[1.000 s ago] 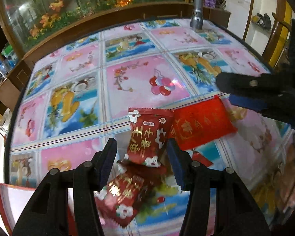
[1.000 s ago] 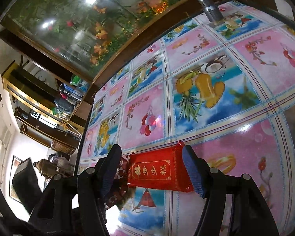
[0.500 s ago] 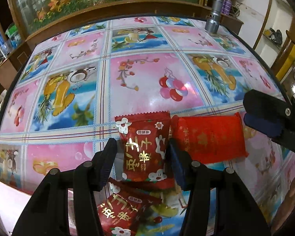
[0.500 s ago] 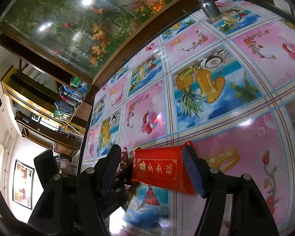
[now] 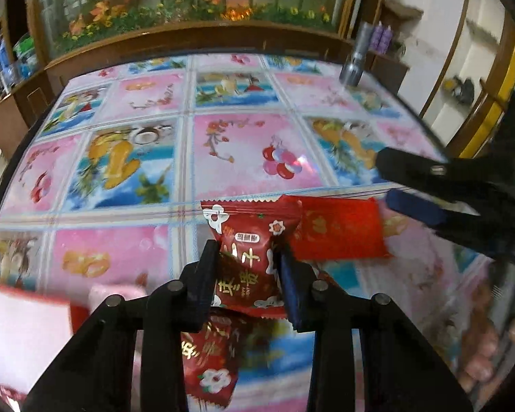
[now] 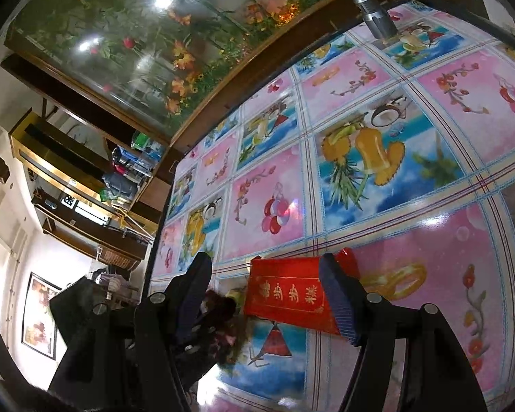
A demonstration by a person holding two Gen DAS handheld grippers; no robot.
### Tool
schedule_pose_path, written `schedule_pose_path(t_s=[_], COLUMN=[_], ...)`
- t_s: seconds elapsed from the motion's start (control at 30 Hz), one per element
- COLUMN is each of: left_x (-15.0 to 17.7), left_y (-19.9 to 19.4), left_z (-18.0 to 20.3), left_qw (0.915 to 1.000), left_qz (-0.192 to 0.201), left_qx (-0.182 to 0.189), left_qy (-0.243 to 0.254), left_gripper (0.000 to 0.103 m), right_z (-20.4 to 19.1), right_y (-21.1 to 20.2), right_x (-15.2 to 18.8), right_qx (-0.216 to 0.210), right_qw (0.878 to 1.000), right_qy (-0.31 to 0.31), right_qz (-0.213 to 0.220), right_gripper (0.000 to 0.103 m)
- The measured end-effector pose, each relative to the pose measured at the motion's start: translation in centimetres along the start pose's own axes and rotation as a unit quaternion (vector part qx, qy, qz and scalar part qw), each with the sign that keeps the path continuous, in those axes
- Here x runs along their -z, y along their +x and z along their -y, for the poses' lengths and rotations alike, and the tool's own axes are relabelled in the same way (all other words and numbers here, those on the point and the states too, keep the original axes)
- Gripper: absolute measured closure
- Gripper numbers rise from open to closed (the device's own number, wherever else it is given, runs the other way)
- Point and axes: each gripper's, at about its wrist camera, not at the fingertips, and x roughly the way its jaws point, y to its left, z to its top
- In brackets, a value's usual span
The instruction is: Organize snacks
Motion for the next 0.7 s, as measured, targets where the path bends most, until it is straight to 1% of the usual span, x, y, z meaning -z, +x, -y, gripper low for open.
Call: schedule_pose_path(t_s=[0.03,0.13,0.17,0.27,0.33,0.37,0.43,0.53,0.63,0.7], left_x=[0.6,2.4,3.3,5.8,7.5,8.1,9.7,11.6,13.2,13.9], left_y=[-1.2,-3.4,-4.4,-6.8,-8.5,-9.0,-9.9,-10.5,-10.6,-10.5], left_z=[-0.2,-1.1,-1.7,-2.8,-3.0,-3.1,-3.2,-3.1,-3.4,-3.4], left_qw=[0.9999,0.9997,0.9993,0.9985,0.9983,0.9981,0.9981,0.9984,0.9978,0.9976], left_qz=[0.008,0.017,0.023,0.031,0.036,0.037,0.031,0.019,0.008,0.002], left_qx=[0.005,-0.009,-0.004,-0.003,-0.001,0.003,0.017,0.015,0.014,0.009], left_qy=[-0.005,-0.018,-0.029,-0.045,-0.046,-0.049,-0.051,-0.052,-0.064,-0.068], left_gripper=[0.072,0.072,0.072,0.071,0.071,0.071,0.071,0.071,0.071,0.071], right_z=[-0.2,-1.2,-1.5,-3.1,-4.1,-4.8,-5.9,-7.7,-9.8,-10.9], right_y=[0.0,0.4,0.5,1.4,1.9,2.5,3.4,4.8,5.5,5.8], right_x=[0.1,0.4,0.6,1.4,2.0,2.6,3.6,5.6,8.4,10.2], right_qx=[-0.003,-0.011,-0.014,-0.039,-0.038,-0.03,-0.016,0.002,-0.004,-0.003], right_qw=[1.0,1.0,0.999,0.997,0.995,0.992,0.987,0.975,0.958,0.946], right_qy=[-0.003,-0.026,-0.033,-0.061,-0.085,-0.106,-0.136,-0.188,-0.248,-0.282], right_qz=[-0.002,-0.007,-0.01,-0.034,-0.047,-0.06,-0.085,-0.117,-0.146,-0.157], right_gripper=[0.036,0.036,0.036,0.036,0.036,0.036,0.036,0.036,0.036,0.036])
